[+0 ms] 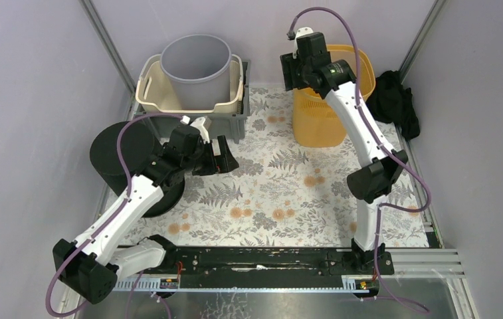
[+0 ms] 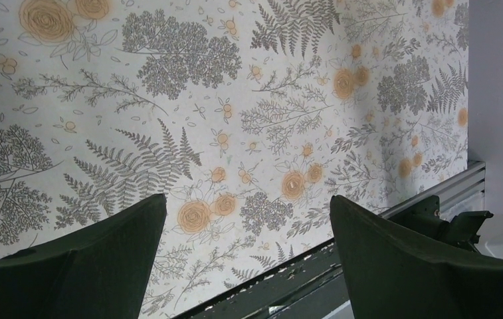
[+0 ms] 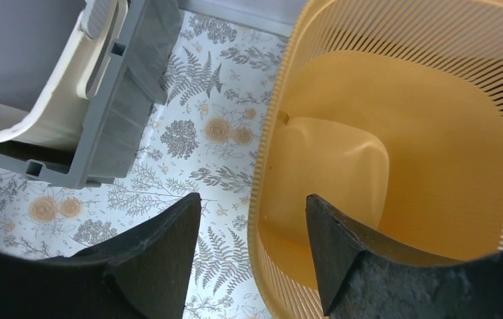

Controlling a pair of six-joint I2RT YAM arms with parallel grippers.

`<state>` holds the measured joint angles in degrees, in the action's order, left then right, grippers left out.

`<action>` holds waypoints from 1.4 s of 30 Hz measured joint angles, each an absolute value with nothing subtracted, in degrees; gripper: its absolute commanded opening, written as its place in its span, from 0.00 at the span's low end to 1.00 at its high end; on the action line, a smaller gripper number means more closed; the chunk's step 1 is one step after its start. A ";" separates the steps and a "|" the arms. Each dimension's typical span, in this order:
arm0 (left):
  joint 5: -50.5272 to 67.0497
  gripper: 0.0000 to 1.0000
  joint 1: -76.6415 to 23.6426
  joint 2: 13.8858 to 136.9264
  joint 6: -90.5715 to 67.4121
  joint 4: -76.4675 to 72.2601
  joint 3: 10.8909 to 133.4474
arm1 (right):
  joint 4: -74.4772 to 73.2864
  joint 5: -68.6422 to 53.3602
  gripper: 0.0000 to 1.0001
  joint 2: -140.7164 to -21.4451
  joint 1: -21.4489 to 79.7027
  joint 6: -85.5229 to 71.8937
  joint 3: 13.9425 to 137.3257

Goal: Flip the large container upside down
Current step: Move the container to the center of the board.

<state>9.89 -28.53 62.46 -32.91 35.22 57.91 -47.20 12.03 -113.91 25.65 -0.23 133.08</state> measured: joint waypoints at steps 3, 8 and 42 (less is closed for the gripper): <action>10.13 1.00 -28.53 61.45 -33.26 35.00 56.27 | -47.00 11.27 0.60 -116.22 25.65 -0.21 133.08; 10.33 1.00 -28.53 61.04 -33.71 34.92 55.05 | -47.33 11.27 0.49 -119.02 25.65 -0.05 133.10; 11.94 1.00 -28.53 63.13 -33.67 34.48 56.55 | -67.42 8.25 0.15 -108.79 28.93 -0.93 132.18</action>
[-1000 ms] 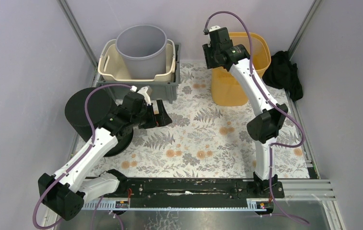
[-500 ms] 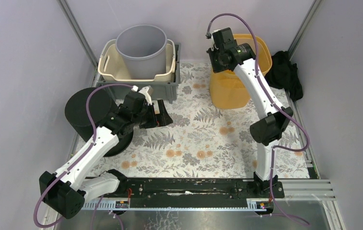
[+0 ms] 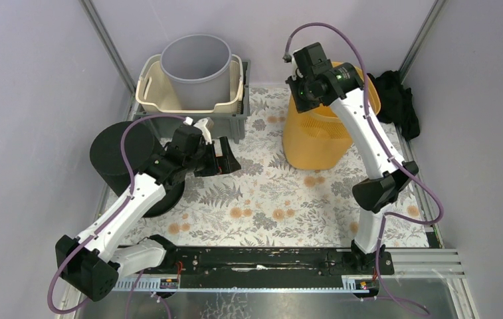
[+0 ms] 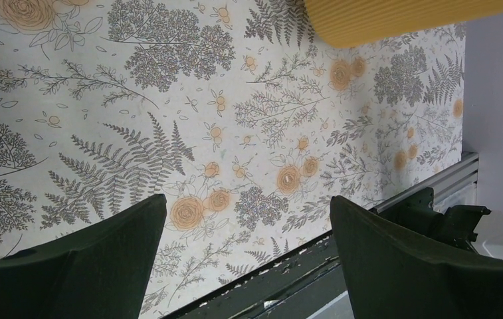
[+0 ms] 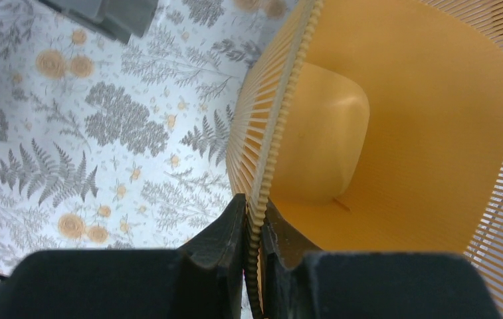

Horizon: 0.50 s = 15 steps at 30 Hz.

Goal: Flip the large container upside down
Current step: Move the container to the center of the board.

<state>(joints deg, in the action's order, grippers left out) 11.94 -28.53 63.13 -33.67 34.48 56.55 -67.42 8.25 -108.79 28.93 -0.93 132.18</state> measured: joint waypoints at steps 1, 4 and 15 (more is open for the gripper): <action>12.05 1.00 -28.53 63.13 -33.67 34.48 56.58 | -67.96 8.51 0.16 -108.73 29.67 -1.02 132.14; 12.27 1.00 -28.53 63.16 -33.65 34.57 57.10 | -68.84 9.76 0.16 -107.85 32.42 -1.69 129.67; 12.88 1.00 -28.53 63.13 -33.26 34.57 58.15 | -73.34 13.45 0.44 -100.27 36.80 -6.87 117.34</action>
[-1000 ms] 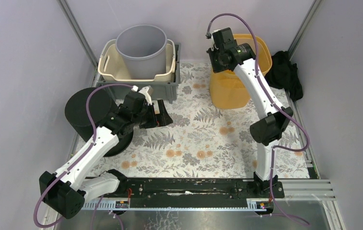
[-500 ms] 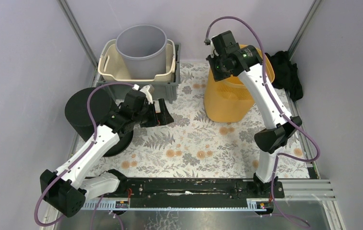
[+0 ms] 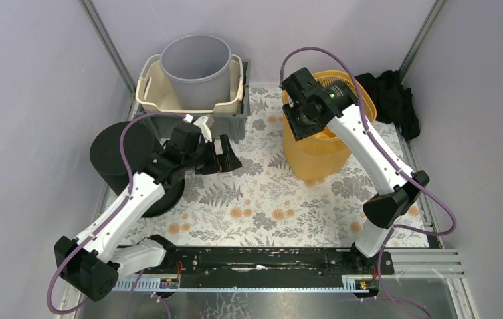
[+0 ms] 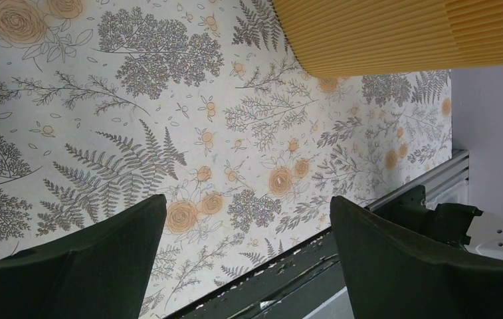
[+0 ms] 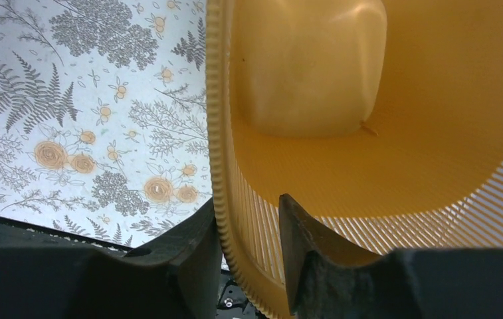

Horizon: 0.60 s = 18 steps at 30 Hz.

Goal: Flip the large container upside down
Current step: Move the container to the center of the board, then turn the container upside down at the center of the board.

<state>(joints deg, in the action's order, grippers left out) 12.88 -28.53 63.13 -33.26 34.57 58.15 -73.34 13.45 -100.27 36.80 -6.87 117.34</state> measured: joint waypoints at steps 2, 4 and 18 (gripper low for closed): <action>13.08 1.00 -28.53 63.16 -33.23 34.59 58.22 | -74.28 14.06 0.47 -99.68 36.80 -7.53 117.36; 13.19 1.00 -28.53 63.20 -33.17 34.63 58.48 | -75.18 14.28 0.48 -99.53 36.80 -8.12 117.84; 13.76 1.00 -28.53 63.00 -32.60 34.68 59.11 | -76.88 13.82 0.43 -110.48 36.80 -9.08 129.62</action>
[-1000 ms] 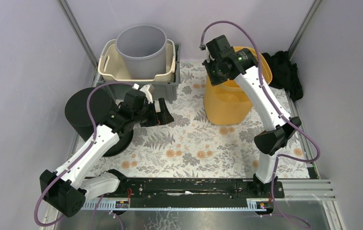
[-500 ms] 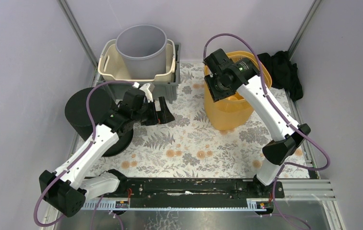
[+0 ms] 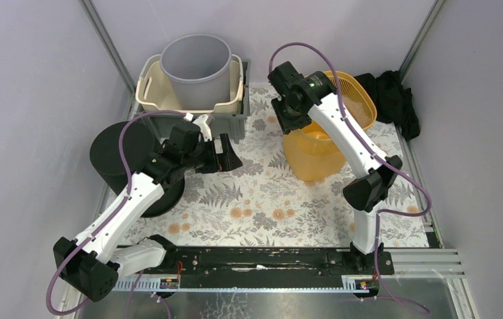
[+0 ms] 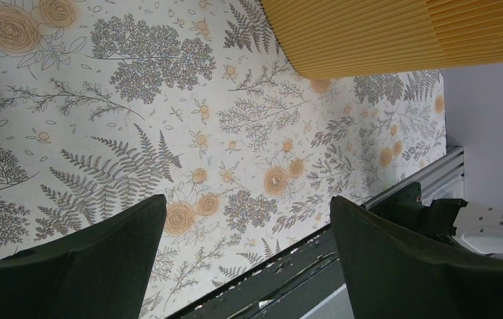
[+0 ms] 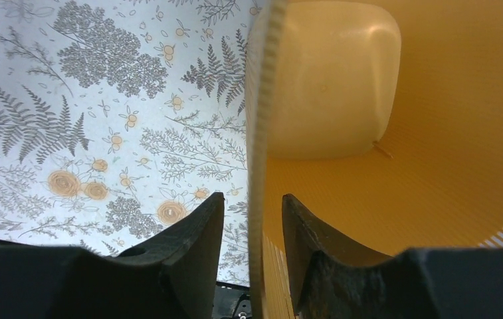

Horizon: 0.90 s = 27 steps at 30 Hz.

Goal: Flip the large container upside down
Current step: Turn the container upside down at the center of the board.

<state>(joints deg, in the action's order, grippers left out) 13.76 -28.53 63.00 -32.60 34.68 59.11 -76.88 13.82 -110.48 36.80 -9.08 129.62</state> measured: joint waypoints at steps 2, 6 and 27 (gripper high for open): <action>13.76 1.00 -28.53 62.96 -32.60 34.68 59.11 | -76.88 13.72 0.40 -112.71 36.80 -9.08 130.06; 13.76 1.00 -28.53 62.96 -32.60 34.68 59.11 | -77.14 13.41 0.31 -113.78 36.82 -8.99 131.37; 13.76 1.00 -28.53 62.06 -32.60 34.68 59.11 | -77.23 12.38 0.00 -110.93 36.71 -9.50 133.01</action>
